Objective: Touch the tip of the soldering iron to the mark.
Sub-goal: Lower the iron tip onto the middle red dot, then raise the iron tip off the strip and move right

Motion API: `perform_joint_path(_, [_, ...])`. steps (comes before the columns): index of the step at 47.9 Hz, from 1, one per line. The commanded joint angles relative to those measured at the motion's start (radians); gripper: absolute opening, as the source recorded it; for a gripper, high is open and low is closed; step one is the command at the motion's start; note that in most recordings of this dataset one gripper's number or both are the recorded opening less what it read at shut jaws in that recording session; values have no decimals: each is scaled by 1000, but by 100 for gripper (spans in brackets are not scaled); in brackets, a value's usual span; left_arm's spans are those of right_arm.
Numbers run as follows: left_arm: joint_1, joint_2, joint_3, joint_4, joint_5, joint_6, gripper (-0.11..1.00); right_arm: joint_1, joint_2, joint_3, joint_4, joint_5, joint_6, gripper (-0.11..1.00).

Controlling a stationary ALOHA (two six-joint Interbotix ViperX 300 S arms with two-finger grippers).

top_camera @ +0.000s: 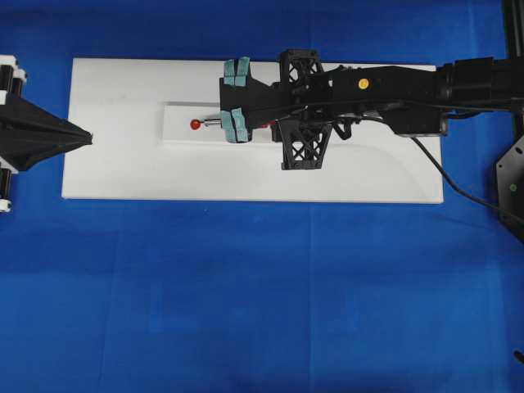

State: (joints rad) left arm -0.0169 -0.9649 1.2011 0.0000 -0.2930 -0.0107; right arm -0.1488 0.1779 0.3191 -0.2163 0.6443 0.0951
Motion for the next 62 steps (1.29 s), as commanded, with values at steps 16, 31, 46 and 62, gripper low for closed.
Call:
perform_joint_path(16, [0, 6, -8, 3, -8, -2, 0, 2, -17, -26, 5, -5, -2, 6])
perform_joint_path(31, [-2, 6, -8, 2, -6, -3, 0, 2, -49, -41, 5, 14, 2, 6])
perform_joint_path(46, [-2, 5, -8, 3, -5, -3, 0, 3, -190, -78, 0, 100, 3, 6])
perform_joint_path(62, [-2, 2, -8, 3, -5, -3, 0, 15, -215, -77, 0, 115, 0, 6])
